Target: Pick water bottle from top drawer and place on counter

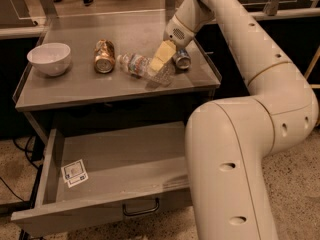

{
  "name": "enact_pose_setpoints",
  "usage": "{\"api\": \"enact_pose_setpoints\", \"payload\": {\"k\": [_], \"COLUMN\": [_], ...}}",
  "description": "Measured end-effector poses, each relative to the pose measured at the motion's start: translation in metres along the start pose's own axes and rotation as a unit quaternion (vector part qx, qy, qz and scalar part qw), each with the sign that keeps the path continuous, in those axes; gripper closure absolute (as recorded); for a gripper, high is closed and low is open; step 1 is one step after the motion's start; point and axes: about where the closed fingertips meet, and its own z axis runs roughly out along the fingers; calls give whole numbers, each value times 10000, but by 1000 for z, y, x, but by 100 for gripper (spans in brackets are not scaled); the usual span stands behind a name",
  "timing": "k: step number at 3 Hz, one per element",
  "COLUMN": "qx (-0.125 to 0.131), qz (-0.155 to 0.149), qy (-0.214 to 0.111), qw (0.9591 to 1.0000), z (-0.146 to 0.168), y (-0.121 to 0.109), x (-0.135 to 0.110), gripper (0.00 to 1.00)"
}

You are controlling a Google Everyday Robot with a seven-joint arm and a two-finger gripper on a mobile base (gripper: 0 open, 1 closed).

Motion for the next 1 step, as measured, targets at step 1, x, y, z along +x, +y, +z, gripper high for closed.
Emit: {"api": "enact_pose_setpoints", "payload": {"k": [1], "qx": [0], "qz": [0], "qy": [0], "qw": [10000], "z": [0], "y": [0], "x": [0], "gripper": [0]}}
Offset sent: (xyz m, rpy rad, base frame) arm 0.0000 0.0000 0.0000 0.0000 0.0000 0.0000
